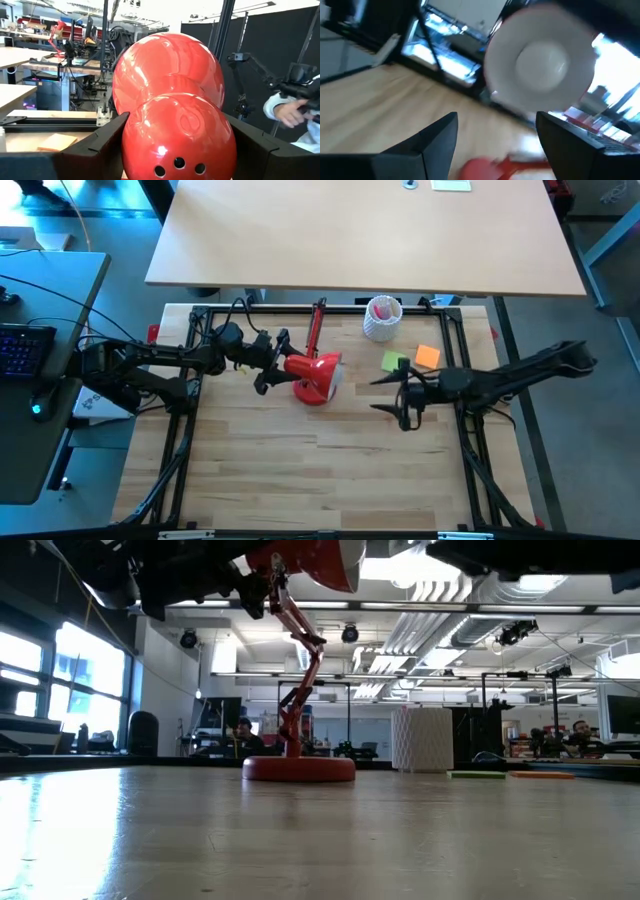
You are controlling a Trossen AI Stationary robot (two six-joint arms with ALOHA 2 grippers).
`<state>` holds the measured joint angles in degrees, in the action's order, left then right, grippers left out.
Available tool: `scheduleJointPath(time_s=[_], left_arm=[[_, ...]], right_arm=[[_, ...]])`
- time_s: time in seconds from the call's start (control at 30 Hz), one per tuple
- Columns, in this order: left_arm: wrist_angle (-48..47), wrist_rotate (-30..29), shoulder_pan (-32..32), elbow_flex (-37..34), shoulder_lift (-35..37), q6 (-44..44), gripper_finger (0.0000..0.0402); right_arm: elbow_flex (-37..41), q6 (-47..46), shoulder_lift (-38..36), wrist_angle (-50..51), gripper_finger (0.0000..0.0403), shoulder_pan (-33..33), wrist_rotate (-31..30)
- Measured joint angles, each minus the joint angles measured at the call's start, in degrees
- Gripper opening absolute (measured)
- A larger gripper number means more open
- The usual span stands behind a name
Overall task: Screw lightbulb
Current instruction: Insert the white lightbulb into the red lamp
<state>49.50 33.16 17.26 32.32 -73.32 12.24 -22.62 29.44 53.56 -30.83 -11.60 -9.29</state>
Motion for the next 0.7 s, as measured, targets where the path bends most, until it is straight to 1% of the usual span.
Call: scheduleJointPath(time_s=[0.13,0.23,0.33,0.4,0.57,0.7], left_arm=[[0.0,-1.5,0.0,0.0,0.0,0.1,0.0251],[0.1,-1.6,0.0,0.0,0.0,0.2,0.0251],[0.0,-1.6,0.0,0.0,0.0,0.3,0.0251],[0.1,-1.7,0.0,0.0,0.0,0.5,0.0251],[-0.1,-1.7,0.0,0.0,0.1,0.5,0.0251],[-0.2,-1.7,-0.1,0.0,0.1,0.2,0.0251]], right_arm=[[-5.5,6.2,3.5,-1.4,0.0267,1.1,-0.1],[-10.2,11.5,6.5,2.9,0.0272,2.0,-0.4],[-14.9,18.5,10.0,8.1,0.0279,2.6,-2.1],[-17.5,23.5,12.5,9.7,0.0281,2.9,-3.2],[-22.8,36.5,18.6,10.0,0.0282,3.0,-8.8],[-25.7,45.4,22.2,9.7,0.0282,3.0,-10.2]])
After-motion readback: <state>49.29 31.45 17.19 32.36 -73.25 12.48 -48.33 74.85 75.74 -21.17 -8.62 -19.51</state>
